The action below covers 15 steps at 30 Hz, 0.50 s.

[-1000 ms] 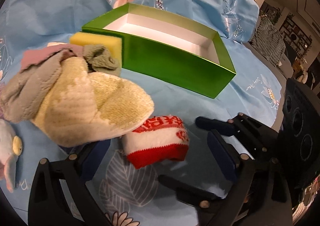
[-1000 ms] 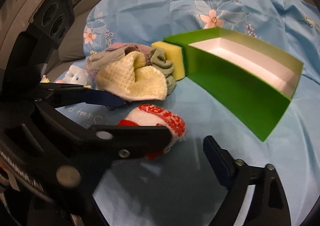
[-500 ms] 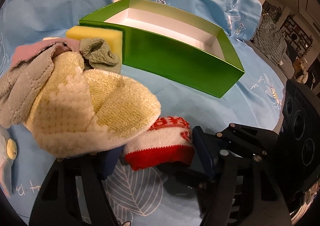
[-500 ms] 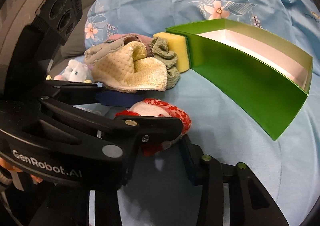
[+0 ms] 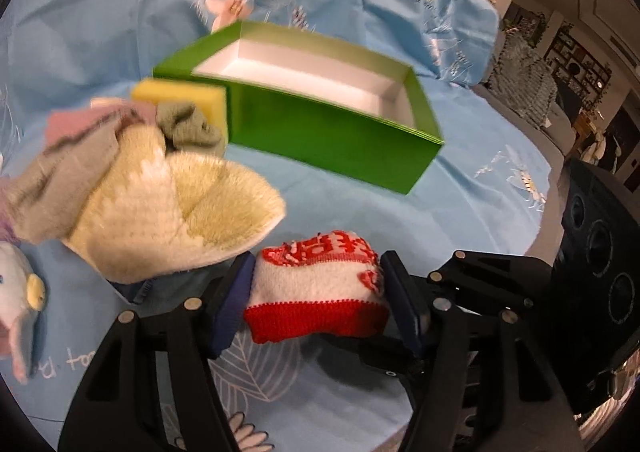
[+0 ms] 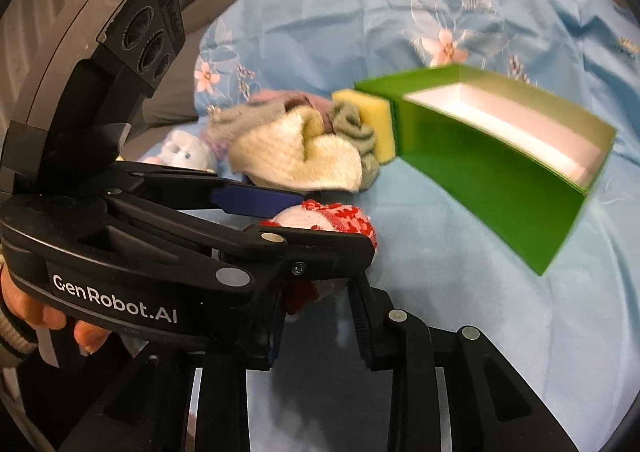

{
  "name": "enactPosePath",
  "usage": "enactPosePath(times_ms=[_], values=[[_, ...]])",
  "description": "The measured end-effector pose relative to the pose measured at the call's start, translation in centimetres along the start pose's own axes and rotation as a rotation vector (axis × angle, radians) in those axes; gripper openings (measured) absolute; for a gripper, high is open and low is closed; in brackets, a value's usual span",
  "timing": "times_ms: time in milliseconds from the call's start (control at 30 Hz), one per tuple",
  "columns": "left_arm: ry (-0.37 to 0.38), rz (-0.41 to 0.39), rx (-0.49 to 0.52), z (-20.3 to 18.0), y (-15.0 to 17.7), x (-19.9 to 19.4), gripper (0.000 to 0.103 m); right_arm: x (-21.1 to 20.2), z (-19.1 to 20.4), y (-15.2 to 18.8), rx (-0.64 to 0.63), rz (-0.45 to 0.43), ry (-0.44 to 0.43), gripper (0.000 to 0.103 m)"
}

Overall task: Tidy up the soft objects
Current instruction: 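Grasp the red-and-white sock with the right gripper and lift it, then carry the sock over the green box and open the right gripper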

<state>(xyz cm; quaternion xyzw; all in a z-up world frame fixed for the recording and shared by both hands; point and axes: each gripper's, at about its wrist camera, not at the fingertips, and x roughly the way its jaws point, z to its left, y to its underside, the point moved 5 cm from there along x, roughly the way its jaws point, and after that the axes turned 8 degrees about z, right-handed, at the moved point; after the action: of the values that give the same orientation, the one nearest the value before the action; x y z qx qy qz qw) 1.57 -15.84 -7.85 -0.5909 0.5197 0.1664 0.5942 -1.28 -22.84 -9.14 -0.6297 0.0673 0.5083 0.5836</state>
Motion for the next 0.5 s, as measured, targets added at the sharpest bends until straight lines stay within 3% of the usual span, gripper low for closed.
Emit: enactPosePath(times_ms=[200,500], values=[[-0.033,-0.074,0.062,-2.0,-2.6,-2.0,0.063,-3.1,-0.2,-1.9,0.007,-0.112,0.017,0.032],[-0.089,-0.172,0.132,-3.9,-10.2,-3.3,0.063,-6.2,-4.0,-8.2,0.037,-0.254,0.071,0.032]])
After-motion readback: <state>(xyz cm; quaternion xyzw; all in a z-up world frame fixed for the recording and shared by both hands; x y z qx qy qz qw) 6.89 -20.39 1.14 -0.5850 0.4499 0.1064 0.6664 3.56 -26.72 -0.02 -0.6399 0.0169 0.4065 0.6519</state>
